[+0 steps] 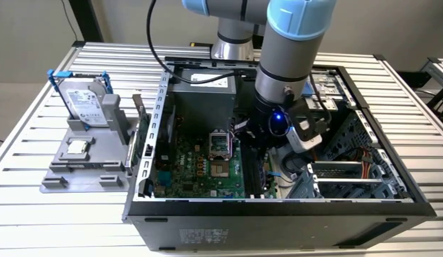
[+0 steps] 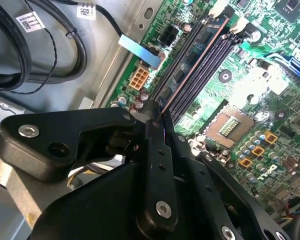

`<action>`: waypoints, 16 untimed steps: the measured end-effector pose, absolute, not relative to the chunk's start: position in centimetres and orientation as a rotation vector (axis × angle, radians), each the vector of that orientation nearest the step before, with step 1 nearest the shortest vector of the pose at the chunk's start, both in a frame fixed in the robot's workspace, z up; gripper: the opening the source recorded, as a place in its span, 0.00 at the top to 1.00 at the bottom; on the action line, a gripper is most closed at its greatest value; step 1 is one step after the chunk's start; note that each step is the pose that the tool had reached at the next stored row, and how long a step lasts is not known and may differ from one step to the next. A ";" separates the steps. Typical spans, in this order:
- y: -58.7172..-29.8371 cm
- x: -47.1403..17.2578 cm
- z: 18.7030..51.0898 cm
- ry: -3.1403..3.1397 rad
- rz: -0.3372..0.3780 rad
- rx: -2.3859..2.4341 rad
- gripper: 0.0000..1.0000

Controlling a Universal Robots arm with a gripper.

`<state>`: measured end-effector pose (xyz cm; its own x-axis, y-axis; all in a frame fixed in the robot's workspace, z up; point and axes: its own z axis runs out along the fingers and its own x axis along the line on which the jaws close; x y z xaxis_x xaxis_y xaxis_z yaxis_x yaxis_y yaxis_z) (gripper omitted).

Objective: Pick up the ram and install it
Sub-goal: 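Insert the ram into the slot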

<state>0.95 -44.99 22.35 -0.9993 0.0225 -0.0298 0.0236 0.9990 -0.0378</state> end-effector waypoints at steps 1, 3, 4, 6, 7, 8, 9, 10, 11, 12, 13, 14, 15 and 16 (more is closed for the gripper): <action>-45.0 0.9 22.3 3.111 -0.059 0.036 1.00; -45.0 0.9 22.2 3.111 -0.059 0.037 1.00; -45.0 0.9 22.1 3.111 -0.060 0.037 1.00; -45.0 0.9 22.1 3.111 -0.060 0.038 1.00; -45.0 0.9 22.0 3.111 -0.060 0.039 1.00; -45.0 0.9 22.0 3.111 -0.060 0.040 1.00; -45.0 0.9 22.0 3.112 -0.060 0.042 1.00; -45.0 0.9 22.0 3.112 -0.060 0.044 1.00; -45.0 0.9 22.0 3.112 -0.060 0.045 1.00; -45.0 0.9 21.9 3.111 -0.060 0.046 1.00; -45.0 0.9 21.9 3.111 -0.060 0.046 1.00; -45.0 0.9 21.9 3.111 -0.060 0.046 1.00; -45.0 0.9 21.9 3.112 -0.060 0.046 1.00; -45.0 0.9 21.9 3.111 -0.060 0.046 1.00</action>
